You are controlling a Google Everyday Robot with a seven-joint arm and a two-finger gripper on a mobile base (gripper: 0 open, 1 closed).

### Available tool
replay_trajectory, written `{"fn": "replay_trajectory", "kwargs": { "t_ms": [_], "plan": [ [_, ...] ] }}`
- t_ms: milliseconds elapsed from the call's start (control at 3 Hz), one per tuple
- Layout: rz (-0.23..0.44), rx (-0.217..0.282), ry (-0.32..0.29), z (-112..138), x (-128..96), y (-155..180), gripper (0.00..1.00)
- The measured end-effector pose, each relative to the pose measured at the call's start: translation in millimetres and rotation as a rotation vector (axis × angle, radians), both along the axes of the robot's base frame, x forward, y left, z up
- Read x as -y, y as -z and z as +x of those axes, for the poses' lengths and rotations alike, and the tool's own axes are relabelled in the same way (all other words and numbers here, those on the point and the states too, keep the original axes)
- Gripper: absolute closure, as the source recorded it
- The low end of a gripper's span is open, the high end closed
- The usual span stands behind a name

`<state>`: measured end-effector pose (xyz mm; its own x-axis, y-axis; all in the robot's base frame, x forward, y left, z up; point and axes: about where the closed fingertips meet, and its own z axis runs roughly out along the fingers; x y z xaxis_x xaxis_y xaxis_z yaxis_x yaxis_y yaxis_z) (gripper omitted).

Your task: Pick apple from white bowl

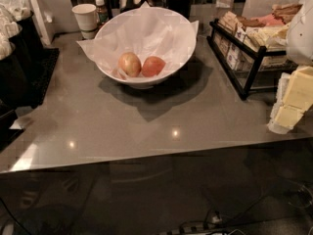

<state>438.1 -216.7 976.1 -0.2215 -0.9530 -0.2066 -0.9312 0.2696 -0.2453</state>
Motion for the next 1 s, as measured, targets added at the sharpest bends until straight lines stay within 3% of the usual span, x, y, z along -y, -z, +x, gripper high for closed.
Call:
{"fn": "replay_trajectory", "kwargs": {
  "t_ms": [333,667,1000],
  "plan": [
    [0.001,0.000,0.000,0,0,0,0.00],
    [0.108,0.059,-0.057,27,-15,-7,0.00],
    [0.274,0.098,-0.175,76,-50,-24,0.00]
  ]
}}
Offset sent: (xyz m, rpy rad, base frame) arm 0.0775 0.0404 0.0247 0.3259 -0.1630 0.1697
